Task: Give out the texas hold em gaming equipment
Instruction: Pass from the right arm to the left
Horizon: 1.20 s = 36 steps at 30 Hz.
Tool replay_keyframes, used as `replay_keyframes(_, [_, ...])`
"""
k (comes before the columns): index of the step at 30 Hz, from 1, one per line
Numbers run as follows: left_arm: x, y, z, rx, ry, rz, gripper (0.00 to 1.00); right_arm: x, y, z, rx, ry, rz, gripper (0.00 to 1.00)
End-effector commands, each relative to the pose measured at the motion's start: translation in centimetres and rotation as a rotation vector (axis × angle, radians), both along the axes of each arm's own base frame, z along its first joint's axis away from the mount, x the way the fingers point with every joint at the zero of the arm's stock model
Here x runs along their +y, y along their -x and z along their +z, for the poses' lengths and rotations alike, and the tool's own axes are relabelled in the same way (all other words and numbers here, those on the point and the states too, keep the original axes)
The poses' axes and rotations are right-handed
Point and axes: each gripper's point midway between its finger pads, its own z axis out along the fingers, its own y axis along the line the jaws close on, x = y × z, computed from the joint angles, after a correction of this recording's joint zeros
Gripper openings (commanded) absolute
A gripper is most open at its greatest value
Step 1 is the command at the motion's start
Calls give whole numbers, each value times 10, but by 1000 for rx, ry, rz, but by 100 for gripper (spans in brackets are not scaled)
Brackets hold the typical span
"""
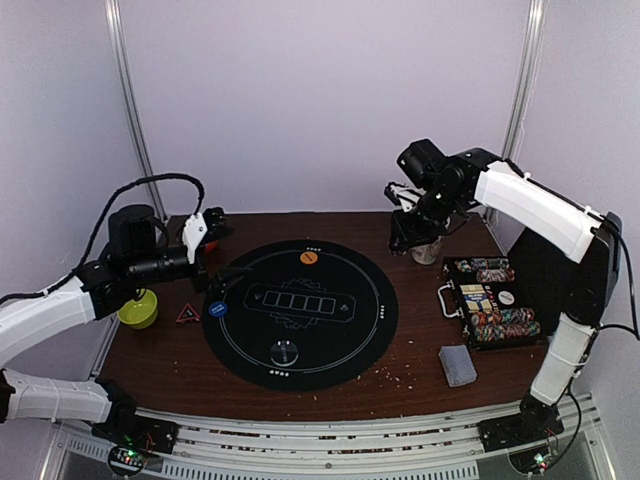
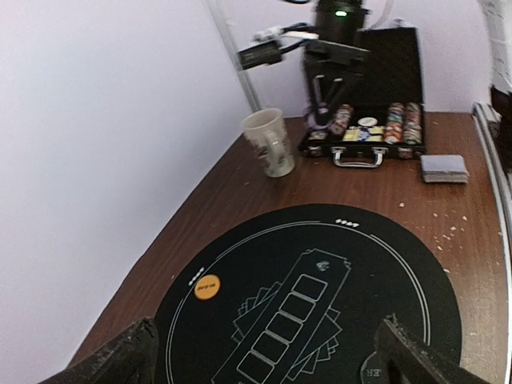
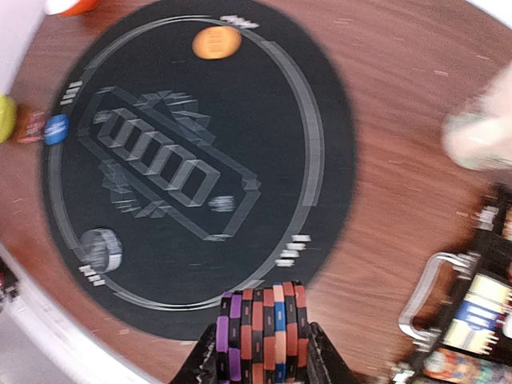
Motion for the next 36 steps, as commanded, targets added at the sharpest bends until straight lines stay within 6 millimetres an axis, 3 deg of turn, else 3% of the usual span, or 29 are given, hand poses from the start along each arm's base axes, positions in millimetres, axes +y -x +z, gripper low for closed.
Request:
replay_keyframes(1, [-34,33,9,-185,-79,-193,98,72,33,31,54,-315,133,0])
replay_keyframes(5, [-60,34,2,-239,-126,-227,98,118,51,38,112,-488,218,0])
replay_keyframes(10, [-90,28,-6,-259,-170,-276,98,167,77,32,208,-621,318,0])
replay_keyframes(15, [-102,13,-6,-254,-156,-252,96,193,94,21,268,-652,356,0])
replay_keyframes(22, [-111,-2,-23,-154,-206,-228,68,205,97,17,290,-678,378,0])
replay_keyframes(29, [-118,2,-36,-110,-235,-283,72,209,93,15,281,-684,370,0])
replay_keyframes(36, [-115,-5,-39,-136,-265,-252,58,212,90,20,273,-693,373,0])
